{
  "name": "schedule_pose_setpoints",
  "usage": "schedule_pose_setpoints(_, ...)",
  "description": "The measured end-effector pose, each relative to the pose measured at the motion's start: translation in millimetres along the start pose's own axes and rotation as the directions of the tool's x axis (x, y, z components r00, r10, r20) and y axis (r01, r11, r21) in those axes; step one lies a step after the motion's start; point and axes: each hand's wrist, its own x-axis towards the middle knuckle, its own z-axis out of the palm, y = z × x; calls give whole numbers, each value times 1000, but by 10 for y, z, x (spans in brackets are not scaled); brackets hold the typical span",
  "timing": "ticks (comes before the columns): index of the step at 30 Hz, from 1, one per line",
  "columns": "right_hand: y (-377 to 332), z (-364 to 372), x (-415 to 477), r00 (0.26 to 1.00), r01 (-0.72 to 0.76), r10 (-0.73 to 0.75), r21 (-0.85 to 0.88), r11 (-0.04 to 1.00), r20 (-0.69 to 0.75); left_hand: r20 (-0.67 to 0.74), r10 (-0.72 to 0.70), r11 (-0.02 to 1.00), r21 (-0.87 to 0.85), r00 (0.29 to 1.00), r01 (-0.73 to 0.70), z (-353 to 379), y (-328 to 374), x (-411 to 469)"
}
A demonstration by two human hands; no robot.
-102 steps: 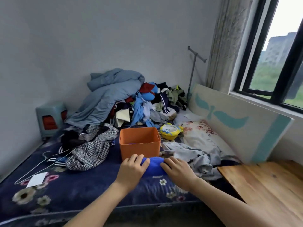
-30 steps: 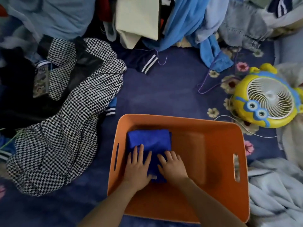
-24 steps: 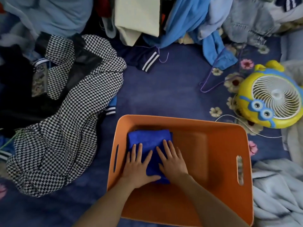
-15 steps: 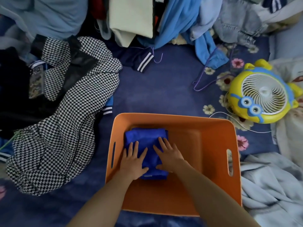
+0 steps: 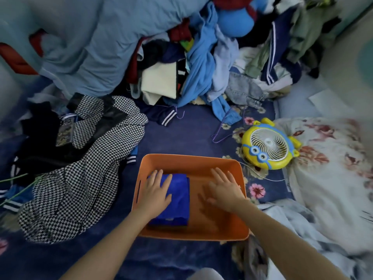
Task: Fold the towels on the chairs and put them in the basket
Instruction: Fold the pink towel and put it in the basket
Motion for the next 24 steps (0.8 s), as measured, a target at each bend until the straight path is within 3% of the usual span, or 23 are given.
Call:
schedule_pose_setpoints(3,49,-264,-166,997,33,-38,-89,996,-61,-141,-42,999,-6,989,42,-285,75,-158)
schedule_pose_setpoints(8,-116,-600,-445,963,192,-225,-206,959,-151,-314,-181,981,14,932,195,-597,211,-754)
schedule_pose_setpoints(13,-344,-867,-718,852,381,-461,-309,871,-249,-420,-401,905,-44,814,424,-631,434,-1596)
schedule_pose_setpoints(17,-788,-1003,-918,673,547,-691,-451,705,-264,-484,-567,790,-93,666,605,-631,605,-2549)
schedule_pose_setpoints(24,-2267,-1272,-1587,309,703,-908,-575,418,-282,-562,-795,484,-360,228,798,-657,759,-4351)
